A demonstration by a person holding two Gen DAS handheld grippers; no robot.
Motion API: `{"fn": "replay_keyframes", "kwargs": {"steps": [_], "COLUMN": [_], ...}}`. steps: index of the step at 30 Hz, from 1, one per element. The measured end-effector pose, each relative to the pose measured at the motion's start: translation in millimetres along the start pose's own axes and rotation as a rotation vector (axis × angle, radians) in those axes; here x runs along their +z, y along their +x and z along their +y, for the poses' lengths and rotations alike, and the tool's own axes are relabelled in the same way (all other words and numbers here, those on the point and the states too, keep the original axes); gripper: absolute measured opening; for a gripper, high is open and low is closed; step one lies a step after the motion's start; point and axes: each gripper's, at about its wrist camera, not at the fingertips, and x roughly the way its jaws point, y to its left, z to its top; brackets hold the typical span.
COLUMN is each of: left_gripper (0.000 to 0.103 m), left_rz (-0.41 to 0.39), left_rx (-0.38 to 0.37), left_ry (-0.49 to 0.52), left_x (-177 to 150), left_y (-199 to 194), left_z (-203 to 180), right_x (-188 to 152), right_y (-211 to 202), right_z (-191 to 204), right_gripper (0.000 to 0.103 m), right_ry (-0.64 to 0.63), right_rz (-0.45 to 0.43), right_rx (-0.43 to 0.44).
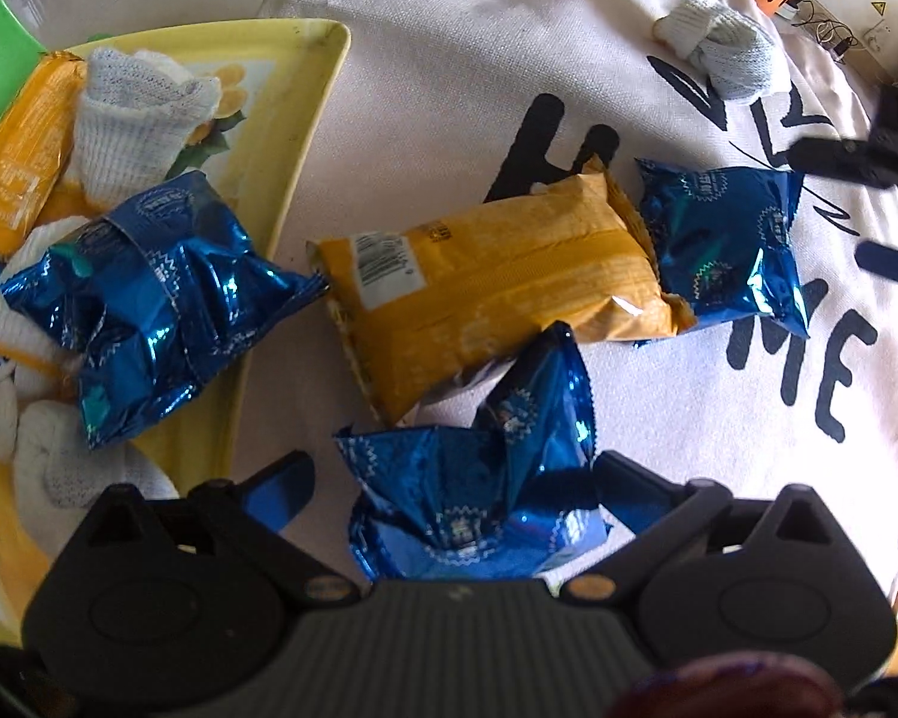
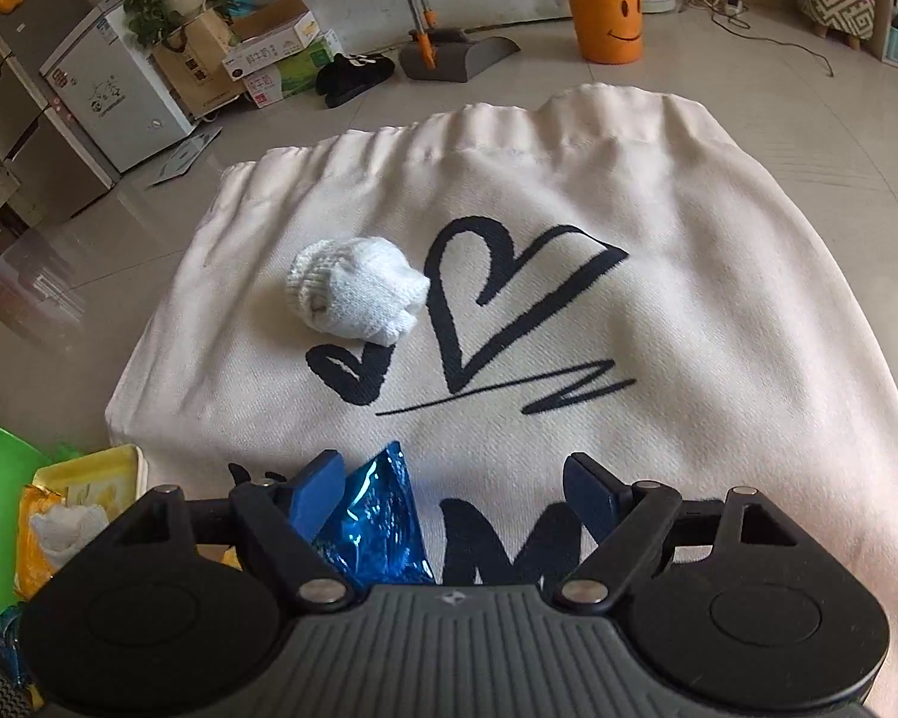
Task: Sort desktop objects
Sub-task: 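Lift the blue foil bag with the left gripper while the right gripper closes on the white sock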
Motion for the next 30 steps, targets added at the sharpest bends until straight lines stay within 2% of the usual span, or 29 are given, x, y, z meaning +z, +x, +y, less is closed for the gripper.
{"fn": "replay_keyframes", "kwargs": {"steps": [5, 10, 21, 27, 28, 30], "left_gripper": [0.102, 0.102, 0.102, 0.102, 0.102, 0.102], "left_rz": [0.005, 0.005, 0.033, 0.023, 0.021, 0.014], "left_rx": [0.015, 0.039, 0.139, 0.146, 0.147, 0.147], "left_ry": [0.018, 0.045, 0.139, 0.139, 0.14, 0.138], "left_x": [-1.0, -3.9, -13.0, -15.8, -16.4, -21.8], "left_y": [1.0, 2.1, 7.7, 6.8, 6.6, 7.2], "left_z": [-1.0, -3.4, -11.4, -7.9, -7.2, -13.9], "right_x": [14.9, 21.1, 30.6, 30.8, 30.6, 31.3], "right_y": [13.7, 26.6, 60.7, 72.4, 72.1, 72.2], "right_z": [15.6, 27.7, 42.7, 44.2, 45.5, 46.9], "right_gripper": [0.081, 0.081, 0.081, 0.08, 0.079, 0.067], "right_ry": [-0.059, -0.116, -0.126, -0.131, -0.138, -0.144], "right_rz": [-0.054, -0.102, -0.115, -0.136, -0.145, -0.147], "right_rx": [0.017, -0.004, 0.004, -0.007, -0.006, -0.006]}}
